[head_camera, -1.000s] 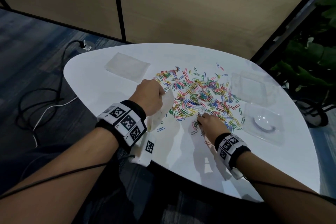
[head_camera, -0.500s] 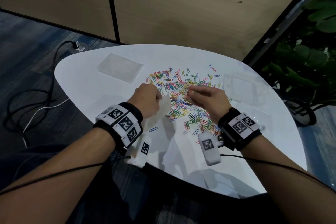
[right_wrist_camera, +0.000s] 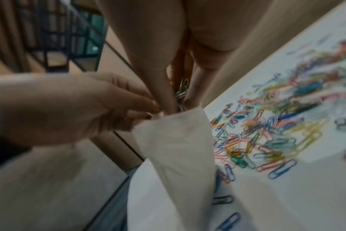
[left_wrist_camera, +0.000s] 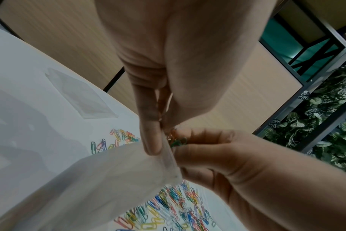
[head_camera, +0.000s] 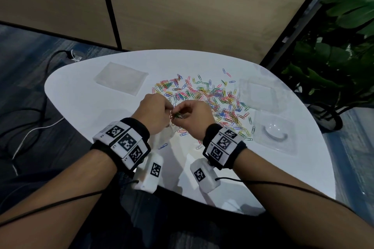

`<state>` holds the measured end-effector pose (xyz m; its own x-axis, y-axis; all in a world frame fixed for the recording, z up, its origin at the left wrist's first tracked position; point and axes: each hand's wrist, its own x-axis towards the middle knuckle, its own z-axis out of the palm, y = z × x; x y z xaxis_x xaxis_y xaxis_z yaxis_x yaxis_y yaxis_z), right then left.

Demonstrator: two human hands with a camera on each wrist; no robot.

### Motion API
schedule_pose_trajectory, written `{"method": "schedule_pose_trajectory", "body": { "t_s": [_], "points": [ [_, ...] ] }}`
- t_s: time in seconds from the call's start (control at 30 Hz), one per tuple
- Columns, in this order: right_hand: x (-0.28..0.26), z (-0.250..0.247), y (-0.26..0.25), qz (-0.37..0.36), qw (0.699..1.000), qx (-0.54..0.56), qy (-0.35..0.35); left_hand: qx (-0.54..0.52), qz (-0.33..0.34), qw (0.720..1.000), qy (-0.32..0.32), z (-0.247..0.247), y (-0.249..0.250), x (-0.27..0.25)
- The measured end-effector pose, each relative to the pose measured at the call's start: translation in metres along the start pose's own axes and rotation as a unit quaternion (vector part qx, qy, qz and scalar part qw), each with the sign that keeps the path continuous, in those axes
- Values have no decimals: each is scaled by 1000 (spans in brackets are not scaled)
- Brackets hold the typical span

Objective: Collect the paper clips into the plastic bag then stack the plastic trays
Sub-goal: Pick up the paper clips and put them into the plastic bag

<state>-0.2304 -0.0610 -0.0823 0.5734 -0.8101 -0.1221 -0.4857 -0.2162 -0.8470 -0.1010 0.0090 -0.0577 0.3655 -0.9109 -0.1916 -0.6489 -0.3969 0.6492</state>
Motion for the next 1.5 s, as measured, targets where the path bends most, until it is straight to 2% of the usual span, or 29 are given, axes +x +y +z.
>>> {"method": "schedule_pose_trajectory", "body": {
  "t_s": [0.1,0.23,0.37,0.43,0.5,0.57,0.63,0.7,0.77,0.83,0.9,0.97,1.07,1.13,1.23,1.3,1.37,1.5],
  "points": [
    [-1,5,2,-35,996,-82,-22,-1,6,1000,2,-1,0,0],
    [-1,11,1,-98,975,-195,-44,1,15,1000,0,-1,1,-1],
    [5,13,-1,-87,959,-264,-61,3,16,1000,-3,-1,2,-3],
    [4,12,-3,-94,951,-280,-96,12,18,1000,-6,-2,3,-3],
    [1,7,-4,-106,947,-274,-133,12,14,1000,-5,-2,3,-3],
    [-5,-3,-5,-127,955,-231,-134,6,5,1000,-3,-2,3,-3],
    [-8,-18,-3,-144,973,-157,-88,-3,-10,1000,1,-2,2,-1],
    [-7,-37,3,-120,987,-97,-38,-3,-24,1000,10,-4,-1,-1],
    [-3,-57,24,-82,989,-123,-23,5,-33,999,13,-6,-3,1],
    [-4,-69,50,-53,960,-264,-75,9,-38,999,10,-8,-2,0],
    [-12,-65,75,-58,900,-396,-172,16,-35,999,10,-10,0,-1],
    [-24,-48,91,-107,847,-459,-247,24,-29,999,8,-10,0,-2],
    [-34,-23,106,-170,789,-510,-295,32,-27,999,6,-10,0,0],
    [-31,-23,117,-164,779,-534,-286,33,-28,999,5,-10,-1,1],
    [-18,-37,131,-98,783,-570,-228,32,-28,999,4,-10,0,-1],
    [-8,-46,137,-34,802,-566,-188,36,-23,999,3,-9,1,-1],
    [-1,-48,141,1,830,-533,-167,41,-19,999,-1,-8,1,-1],
    [11,-36,143,-57,869,-479,-107,44,-24,999,-4,-9,1,0]
  ]
}}
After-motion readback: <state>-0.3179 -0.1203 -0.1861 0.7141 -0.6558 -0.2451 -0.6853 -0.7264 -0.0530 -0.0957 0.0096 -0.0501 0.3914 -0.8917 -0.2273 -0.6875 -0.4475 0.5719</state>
